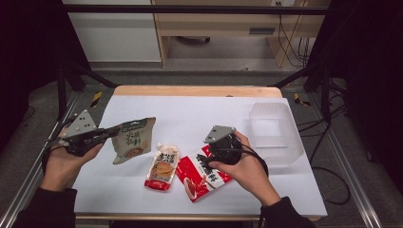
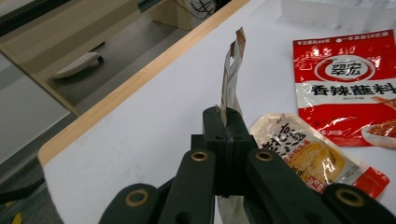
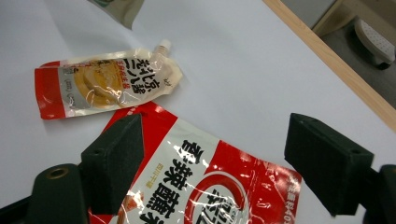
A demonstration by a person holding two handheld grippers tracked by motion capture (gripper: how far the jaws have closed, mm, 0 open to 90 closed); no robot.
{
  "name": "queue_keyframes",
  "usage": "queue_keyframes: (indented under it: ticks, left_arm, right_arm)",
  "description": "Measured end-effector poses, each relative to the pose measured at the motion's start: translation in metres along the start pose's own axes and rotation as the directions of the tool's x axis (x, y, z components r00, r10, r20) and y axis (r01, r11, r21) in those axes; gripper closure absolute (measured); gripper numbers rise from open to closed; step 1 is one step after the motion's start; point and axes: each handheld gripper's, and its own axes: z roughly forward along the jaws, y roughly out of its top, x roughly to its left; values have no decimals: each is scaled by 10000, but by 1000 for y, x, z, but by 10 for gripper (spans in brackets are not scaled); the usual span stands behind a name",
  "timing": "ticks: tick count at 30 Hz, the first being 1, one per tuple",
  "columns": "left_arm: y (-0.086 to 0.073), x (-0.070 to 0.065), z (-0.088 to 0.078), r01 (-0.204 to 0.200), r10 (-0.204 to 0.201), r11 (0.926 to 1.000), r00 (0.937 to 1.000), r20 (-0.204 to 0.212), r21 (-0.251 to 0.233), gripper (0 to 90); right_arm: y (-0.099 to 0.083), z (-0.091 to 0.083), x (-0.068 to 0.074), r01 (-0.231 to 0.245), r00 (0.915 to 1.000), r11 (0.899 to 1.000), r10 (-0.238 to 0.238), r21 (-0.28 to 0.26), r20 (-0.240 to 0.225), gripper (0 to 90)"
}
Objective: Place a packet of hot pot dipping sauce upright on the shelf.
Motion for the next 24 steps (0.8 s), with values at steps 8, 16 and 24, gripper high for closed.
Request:
queue_keyframes:
  ticks: [8, 16, 24]
  left_arm:
    - [25, -3, 16, -607, 611, 9981, 9962, 614, -91, 900]
    - [44, -12, 29, -783, 781, 9969, 9947, 671, 8, 900]
    - [58, -26, 23, -1066, 1075, 9942, 9920, 660, -165, 900]
  right_arm:
    - [31, -6, -11, 990, 9929, 9928, -941, 672, -724, 164]
    - [50, -13, -24, 2010, 9768, 9725, -1899, 1175, -986, 168]
    - [58, -20, -27, 2296, 9692, 9644, -2142, 1310, -1217, 177]
